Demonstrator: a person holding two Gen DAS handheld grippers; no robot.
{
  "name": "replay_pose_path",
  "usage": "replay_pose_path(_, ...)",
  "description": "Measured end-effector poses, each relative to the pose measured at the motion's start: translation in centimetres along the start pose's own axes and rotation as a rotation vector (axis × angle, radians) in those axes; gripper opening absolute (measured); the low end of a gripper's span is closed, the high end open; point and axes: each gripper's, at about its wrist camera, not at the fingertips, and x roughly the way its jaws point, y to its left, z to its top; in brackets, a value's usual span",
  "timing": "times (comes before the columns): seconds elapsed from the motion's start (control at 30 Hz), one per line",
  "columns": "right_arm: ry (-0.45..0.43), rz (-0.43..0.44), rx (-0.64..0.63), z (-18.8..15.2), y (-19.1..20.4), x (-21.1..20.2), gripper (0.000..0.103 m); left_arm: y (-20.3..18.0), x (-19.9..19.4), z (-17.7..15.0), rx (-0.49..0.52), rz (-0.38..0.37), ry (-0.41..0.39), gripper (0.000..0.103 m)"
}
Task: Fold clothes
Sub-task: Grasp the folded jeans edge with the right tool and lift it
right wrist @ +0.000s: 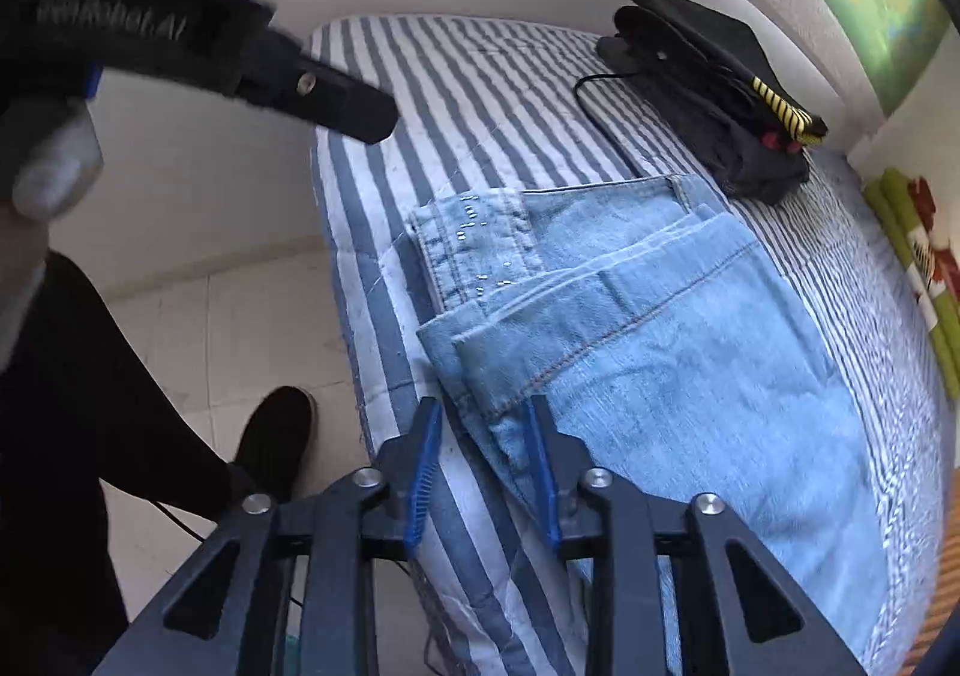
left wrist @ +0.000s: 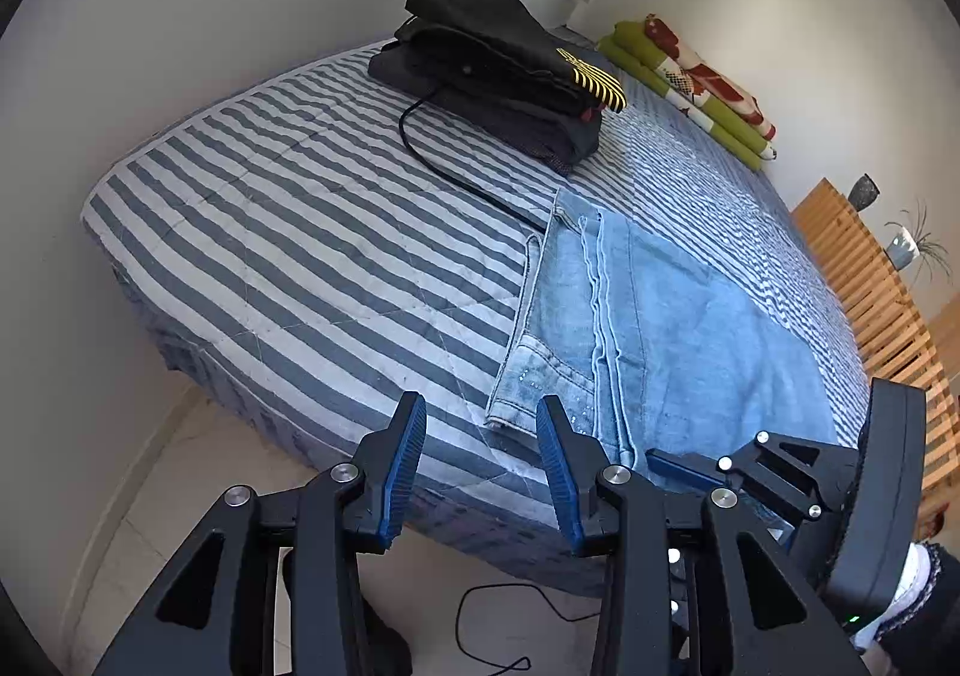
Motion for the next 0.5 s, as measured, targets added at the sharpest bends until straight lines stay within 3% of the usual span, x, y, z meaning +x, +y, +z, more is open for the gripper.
replay_pose_path(0.03,0.003,-0.01,-0.004,0.2,0.0,0.1,0.028,0.0,0.0,0.0,0.0,0.002,0.002,0.041)
replay_pose_path(0.1,-0.004,0.013,0.059,0.5,-1.4,0.0,0.018,0.2,-0.2,-0.1,0.001,0.001,0.006,0.041)
replay_pose_path(0.3,-0.121,0.284,0.489,-1.4,-10.6,-4.2,0.009,0.0,-0.6,0.0,-0.001,0.01,0.004,0.041)
replay_pose_path(0.4,-0.199,0.305,0.648,-4.2,-15.8,-7.3,0.009,-0.9,-0.5,0.1,0.016,0.019,0.012,0.041)
replay_pose_path(0.5,-0.286,0.253,0.825,-9.4,-22.4,-11.4,0.008,-2.3,-0.3,0.4,0.043,0.027,0.014,0.041)
